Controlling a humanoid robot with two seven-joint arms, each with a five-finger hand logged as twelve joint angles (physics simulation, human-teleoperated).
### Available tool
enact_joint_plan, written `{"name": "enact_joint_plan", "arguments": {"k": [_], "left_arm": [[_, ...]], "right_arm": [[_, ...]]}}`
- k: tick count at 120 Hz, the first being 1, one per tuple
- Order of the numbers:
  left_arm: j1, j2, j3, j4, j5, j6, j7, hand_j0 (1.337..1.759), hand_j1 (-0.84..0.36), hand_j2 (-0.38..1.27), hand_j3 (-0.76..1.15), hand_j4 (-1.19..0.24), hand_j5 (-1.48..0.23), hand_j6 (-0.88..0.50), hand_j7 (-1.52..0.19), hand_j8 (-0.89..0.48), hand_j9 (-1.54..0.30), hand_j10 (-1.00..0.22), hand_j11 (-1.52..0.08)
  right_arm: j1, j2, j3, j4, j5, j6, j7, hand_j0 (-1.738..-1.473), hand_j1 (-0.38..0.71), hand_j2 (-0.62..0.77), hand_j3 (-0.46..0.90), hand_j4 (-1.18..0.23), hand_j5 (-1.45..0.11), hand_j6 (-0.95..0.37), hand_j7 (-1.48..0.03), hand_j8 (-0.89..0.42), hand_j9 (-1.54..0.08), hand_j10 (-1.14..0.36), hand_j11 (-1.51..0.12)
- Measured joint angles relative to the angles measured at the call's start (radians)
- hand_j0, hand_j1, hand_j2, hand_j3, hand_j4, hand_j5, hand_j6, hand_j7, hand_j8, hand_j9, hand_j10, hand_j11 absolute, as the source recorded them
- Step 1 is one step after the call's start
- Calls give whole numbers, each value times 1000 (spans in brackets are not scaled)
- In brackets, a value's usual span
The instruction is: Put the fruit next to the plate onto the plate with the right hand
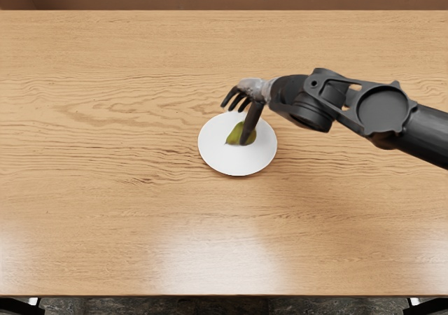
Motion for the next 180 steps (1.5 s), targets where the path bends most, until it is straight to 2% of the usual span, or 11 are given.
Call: {"name": "enact_joint_plan", "arguments": {"k": [6,11,23,38,53,68,76,93,109,141,180], "left_arm": [[0,0,0,0,0,0,0,1658,326,4,0,-19,-24,-19,-25,-19,-25,-19,-25],[0,0,0,0,0,0,0,1658,326,4,0,-19,-25,-19,-25,-19,-25,-19,-25],[0,0,0,0,0,0,0,1658,326,4,0,-19,-25,-19,-25,-19,-25,-19,-25],[0,0,0,0,0,0,0,1658,326,4,0,-19,-25,-19,-25,-19,-25,-19,-25],[0,0,0,0,0,0,0,1658,326,4,0,-19,-25,-19,-25,-19,-25,-19,-25],[12,0,-1,-1,0,0,0,1658,326,4,0,-19,-25,-19,-25,-19,-25,-19,-25],[31,0,0,-1,0,0,0,1658,326,4,0,-19,-25,-19,-25,-19,-25,-19,-25],[26,0,-4,0,0,0,0,1658,326,4,0,-19,-25,-19,-25,-19,-25,-19,-25],[26,0,-6,0,0,0,0,1658,326,4,0,-19,-25,-19,-25,-19,-25,-19,-25],[26,0,-6,0,0,0,0,1658,326,4,0,-19,-25,-19,-25,-19,-25,-19,-25],[26,0,-3,0,0,0,0,1658,326,4,0,-19,-25,-19,-25,-19,-25,-19,-25]], "right_arm": [[-14,-19,69,0,12,91,7,-1657,-86,76,0,-283,-389,-242,-377,-180,-385,-233,-388],[-27,-40,123,0,20,186,37,-1657,-135,62,0,-231,-317,-198,-307,-147,-314,-190,-316],[-54,-101,225,1,74,402,195,-1658,-218,38,0,-142,-194,-122,-188,-90,-192,-117,-194],[-95,-151,275,1,133,501,414,-1658,-278,21,0,-77,-105,-66,-102,-49,-104,-64,-105],[-185,-194,292,1,147,530,536,-1658,-311,12,0,-42,-57,-37,-55,-27,-57,-35,-57],[-239,-301,298,0,148,539,673,-1658,-329,7,0,-23,-31,-20,-30,-15,-31,-19,-31],[-269,-354,301,0,149,541,720,-1658,-335,5,0,-17,-22,-15,-22,-11,-22,-14,-22],[-335,-476,305,-1,151,543,765,-1658,-343,4,0,-9,-11,-8,-11,-6,-11,-7,-11],[-361,-544,333,-2,173,543,783,-1658,-347,3,0,-5,-6,-5,-6,-3,-6,-4,-6],[-481,-662,354,-5,282,543,791,-1658,-349,3,0,-2,-2,-2,-2,-2,-2,-1,-2],[-509,-752,357,-12,306,543,792,-1658,-349,4,0,-1,-1,-2,0,-1,0,-1,0]]}}
